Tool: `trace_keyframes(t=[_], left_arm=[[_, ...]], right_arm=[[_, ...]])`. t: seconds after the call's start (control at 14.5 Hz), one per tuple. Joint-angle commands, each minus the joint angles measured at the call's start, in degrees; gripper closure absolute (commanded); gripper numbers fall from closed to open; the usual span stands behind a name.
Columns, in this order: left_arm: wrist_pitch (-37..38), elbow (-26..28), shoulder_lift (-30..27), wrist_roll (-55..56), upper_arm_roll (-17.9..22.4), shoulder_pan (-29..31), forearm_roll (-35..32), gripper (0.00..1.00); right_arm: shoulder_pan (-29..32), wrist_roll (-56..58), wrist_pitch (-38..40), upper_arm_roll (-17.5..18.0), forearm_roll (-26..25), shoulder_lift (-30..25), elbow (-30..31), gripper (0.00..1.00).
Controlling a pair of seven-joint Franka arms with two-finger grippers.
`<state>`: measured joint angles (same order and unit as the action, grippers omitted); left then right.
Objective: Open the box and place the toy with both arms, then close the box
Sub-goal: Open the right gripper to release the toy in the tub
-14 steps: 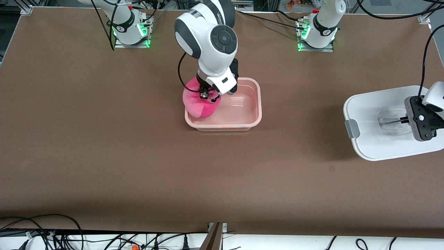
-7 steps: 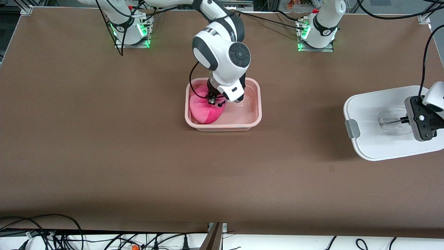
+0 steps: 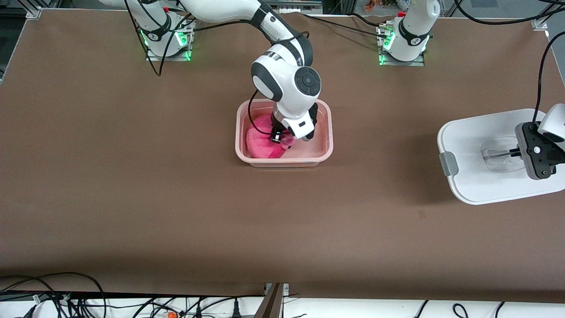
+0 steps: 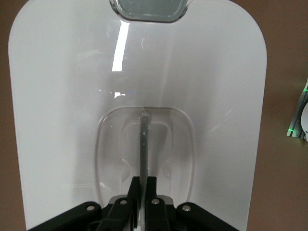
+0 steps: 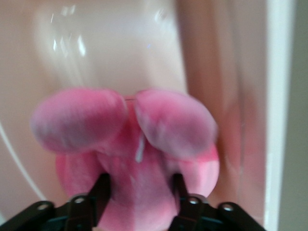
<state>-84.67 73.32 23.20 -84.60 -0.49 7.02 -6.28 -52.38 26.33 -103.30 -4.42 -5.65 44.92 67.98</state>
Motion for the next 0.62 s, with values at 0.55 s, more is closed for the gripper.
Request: trace_keyframes(t=[0.55], left_arm=[[1.00, -1.17, 0.18, -1.00, -0.12, 0.18, -0.93, 1.00]], right_arm=[[1.03, -19.04, -5.59, -2.17, -0.06, -4.47, -2.15, 0.00]])
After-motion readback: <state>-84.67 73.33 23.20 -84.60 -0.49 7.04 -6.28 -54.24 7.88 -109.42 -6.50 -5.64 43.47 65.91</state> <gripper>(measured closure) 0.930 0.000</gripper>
